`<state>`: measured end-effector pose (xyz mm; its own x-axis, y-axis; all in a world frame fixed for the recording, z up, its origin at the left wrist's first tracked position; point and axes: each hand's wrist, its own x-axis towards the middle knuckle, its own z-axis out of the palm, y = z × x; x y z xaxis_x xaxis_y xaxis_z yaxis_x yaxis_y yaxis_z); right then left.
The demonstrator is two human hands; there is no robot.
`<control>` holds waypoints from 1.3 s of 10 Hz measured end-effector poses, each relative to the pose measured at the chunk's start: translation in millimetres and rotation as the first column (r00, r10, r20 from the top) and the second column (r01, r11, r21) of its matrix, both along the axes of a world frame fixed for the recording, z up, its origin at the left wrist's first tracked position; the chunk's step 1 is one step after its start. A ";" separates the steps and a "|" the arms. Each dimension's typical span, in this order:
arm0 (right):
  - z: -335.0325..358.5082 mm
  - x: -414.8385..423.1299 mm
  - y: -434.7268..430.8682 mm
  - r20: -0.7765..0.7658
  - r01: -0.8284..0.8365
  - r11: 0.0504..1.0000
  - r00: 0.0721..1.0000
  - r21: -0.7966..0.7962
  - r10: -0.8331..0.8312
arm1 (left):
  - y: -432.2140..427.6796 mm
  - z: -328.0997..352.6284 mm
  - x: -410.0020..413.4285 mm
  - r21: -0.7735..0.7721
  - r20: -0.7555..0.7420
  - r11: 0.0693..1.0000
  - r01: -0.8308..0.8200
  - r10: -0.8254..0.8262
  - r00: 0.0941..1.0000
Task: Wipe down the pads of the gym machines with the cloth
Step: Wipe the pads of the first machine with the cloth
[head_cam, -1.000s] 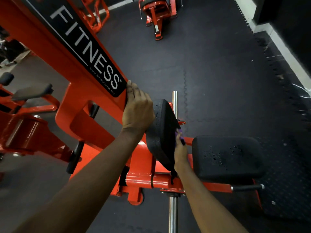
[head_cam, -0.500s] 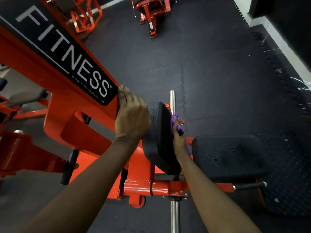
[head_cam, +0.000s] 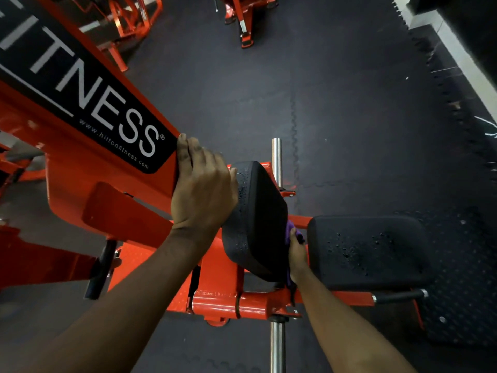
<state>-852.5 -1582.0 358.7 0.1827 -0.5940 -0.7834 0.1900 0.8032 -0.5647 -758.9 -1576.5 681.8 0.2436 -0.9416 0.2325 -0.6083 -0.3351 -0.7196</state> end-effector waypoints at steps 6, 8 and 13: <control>3.4 2.8 -2.1 0.025 0.170 0.984 0.985 -0.053 -0.169 | -1.6 -1.0 0.3 0.008 -0.015 1.000 -0.008 0.008 1.000; -4.4 -8.3 30.1 0.049 0.078 0.996 0.996 -0.052 -0.076 | -0.9 -1.3 0.1 -0.002 -0.014 1.000 -0.001 0.001 1.000; 155.4 9.3 46.4 0.199 0.172 0.650 0.980 -0.741 -0.033 | -1.0 0.9 -0.1 -0.021 -0.035 0.999 0.041 -0.042 0.999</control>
<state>-843.3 -1535.5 514.1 0.1588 -0.9869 -0.0266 0.3834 0.0865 -0.9195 -759.0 -1577.5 682.7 0.2129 -0.9463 0.2435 -0.6470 -0.3232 -0.6906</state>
